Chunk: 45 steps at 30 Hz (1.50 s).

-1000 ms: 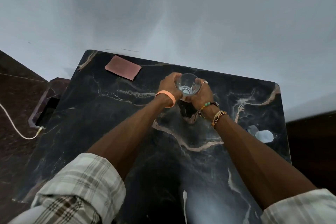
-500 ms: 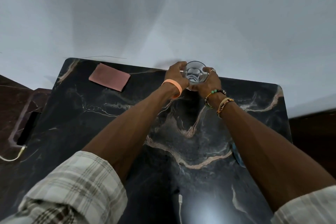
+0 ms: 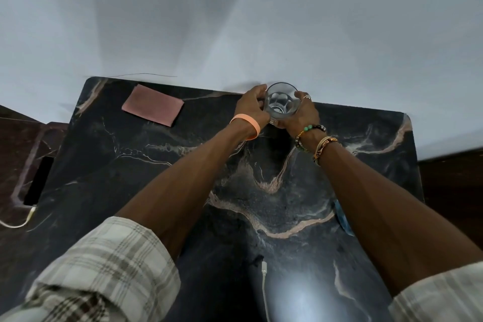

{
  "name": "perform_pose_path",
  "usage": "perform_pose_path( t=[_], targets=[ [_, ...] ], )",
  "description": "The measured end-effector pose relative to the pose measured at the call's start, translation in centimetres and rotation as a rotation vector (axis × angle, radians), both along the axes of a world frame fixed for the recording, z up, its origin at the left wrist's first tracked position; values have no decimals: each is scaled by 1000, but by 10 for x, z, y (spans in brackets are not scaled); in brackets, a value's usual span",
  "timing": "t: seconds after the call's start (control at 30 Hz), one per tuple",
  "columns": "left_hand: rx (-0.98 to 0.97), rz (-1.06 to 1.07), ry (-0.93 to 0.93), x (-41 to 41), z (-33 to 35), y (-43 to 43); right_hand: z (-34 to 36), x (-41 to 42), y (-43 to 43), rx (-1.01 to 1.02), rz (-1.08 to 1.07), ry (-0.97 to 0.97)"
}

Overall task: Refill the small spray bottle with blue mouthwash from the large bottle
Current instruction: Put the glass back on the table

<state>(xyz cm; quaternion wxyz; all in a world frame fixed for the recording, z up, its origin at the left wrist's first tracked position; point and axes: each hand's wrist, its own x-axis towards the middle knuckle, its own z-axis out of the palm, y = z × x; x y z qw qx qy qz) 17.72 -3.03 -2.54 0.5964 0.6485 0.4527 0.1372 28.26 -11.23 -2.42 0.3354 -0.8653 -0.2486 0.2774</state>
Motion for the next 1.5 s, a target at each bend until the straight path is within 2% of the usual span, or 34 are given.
perform_pose_path(
  t=[0.23, 0.67, 0.87, 1.03, 1.27, 1.5],
  targets=[
    [93, -1, 104, -19, 16, -7, 8, -5, -11, -83, -13, -93],
    [248, -17, 148, -55, 47, -50, 45, -41, -47, -49, 58, -256],
    [321, -19, 166, -71, 58, -69, 73, -48, -68, -49, 182, -235],
    [306, -49, 103, -66, 76, -98, 106, -38, -101, -13, 224, -211],
    [232, -212, 14, -39, 88, -156, 138, 9, -174, 5, 118, -283],
    [227, -344, 75, -17, 70, -206, 143, 50, -242, -57, 2, -308]
  ],
)
